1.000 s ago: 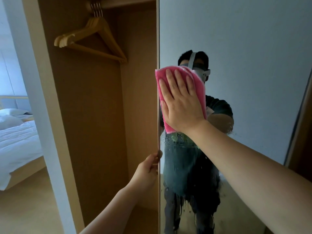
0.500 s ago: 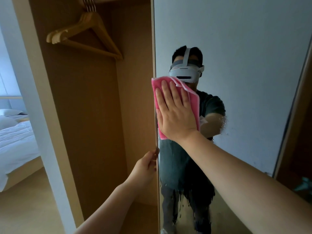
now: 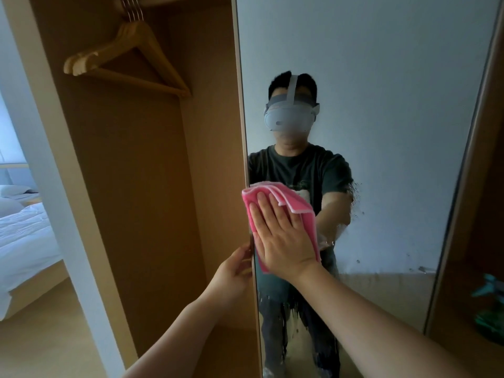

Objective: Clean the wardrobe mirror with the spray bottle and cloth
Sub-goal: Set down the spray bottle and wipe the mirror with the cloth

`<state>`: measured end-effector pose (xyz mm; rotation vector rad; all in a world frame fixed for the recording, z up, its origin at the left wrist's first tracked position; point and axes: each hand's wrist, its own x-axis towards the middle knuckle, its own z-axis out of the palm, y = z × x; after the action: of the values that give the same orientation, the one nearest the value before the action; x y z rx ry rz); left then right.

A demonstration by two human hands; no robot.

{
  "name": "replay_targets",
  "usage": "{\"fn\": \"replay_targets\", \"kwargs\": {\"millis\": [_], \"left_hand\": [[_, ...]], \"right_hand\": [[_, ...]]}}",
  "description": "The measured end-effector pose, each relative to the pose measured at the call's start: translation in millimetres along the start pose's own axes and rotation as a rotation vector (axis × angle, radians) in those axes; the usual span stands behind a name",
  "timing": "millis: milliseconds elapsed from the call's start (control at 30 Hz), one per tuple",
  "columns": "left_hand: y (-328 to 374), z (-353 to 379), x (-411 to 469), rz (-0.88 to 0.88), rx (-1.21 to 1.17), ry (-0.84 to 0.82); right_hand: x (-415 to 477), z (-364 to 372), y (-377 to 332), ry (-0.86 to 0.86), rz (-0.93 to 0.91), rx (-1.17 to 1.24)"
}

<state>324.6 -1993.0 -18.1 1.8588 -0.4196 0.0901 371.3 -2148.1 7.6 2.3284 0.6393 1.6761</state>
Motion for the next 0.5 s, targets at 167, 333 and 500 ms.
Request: {"fn": "replay_targets", "kwargs": {"millis": [167, 333, 500], "left_hand": [[-1, -2, 0, -0.003, -0.062, -0.012], [-4, -2, 1, -0.009, -0.081, -0.010], [-7, -4, 2, -0.022, -0.072, -0.023]], "right_hand": [[-22, 2, -10, -0.048, -0.012, -0.049], [-44, 1, -15, -0.101, -0.049, -0.061], [-44, 2, -11, -0.108, -0.056, -0.018]]}}
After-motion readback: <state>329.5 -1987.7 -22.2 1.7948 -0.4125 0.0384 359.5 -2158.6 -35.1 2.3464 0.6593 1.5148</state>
